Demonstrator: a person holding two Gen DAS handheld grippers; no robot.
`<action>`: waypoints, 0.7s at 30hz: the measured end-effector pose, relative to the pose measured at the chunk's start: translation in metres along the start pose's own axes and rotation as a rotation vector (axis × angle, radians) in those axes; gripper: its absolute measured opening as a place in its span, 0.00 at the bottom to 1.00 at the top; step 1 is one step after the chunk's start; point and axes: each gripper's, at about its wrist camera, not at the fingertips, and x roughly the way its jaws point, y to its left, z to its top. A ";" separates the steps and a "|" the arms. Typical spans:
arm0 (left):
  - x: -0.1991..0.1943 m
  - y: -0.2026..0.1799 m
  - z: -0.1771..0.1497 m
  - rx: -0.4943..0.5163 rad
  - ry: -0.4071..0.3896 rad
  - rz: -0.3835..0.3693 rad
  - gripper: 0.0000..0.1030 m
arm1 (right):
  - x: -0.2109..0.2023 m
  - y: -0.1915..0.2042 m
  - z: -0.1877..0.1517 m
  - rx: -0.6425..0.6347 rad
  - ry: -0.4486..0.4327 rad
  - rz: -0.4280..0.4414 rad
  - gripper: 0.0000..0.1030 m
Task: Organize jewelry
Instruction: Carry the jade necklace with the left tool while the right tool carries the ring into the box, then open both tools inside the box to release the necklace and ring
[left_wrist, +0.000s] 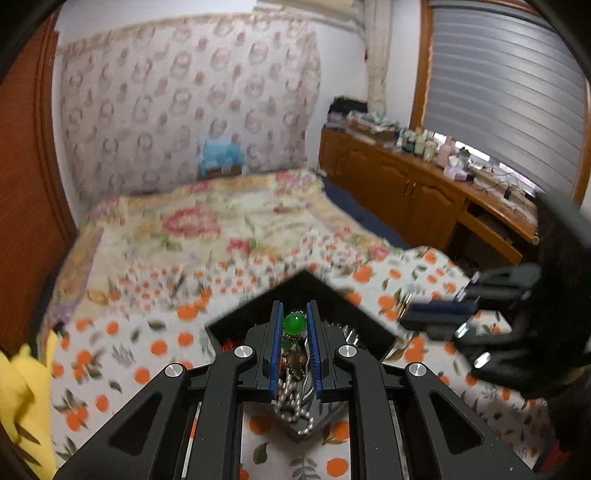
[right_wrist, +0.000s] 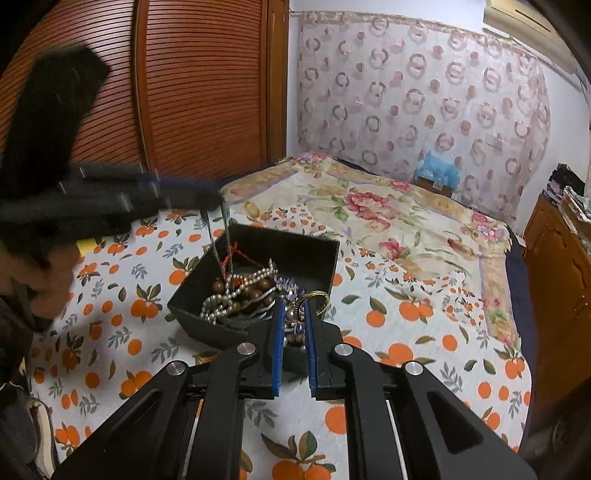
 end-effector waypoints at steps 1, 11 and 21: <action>0.005 0.002 -0.005 -0.007 0.014 0.002 0.11 | 0.001 0.000 0.003 -0.001 -0.002 0.002 0.12; 0.020 0.006 -0.024 -0.032 0.061 -0.001 0.12 | 0.029 -0.006 0.032 0.000 0.008 0.048 0.12; 0.021 0.007 -0.025 -0.033 0.063 -0.001 0.12 | 0.083 -0.008 0.048 -0.015 0.073 0.064 0.12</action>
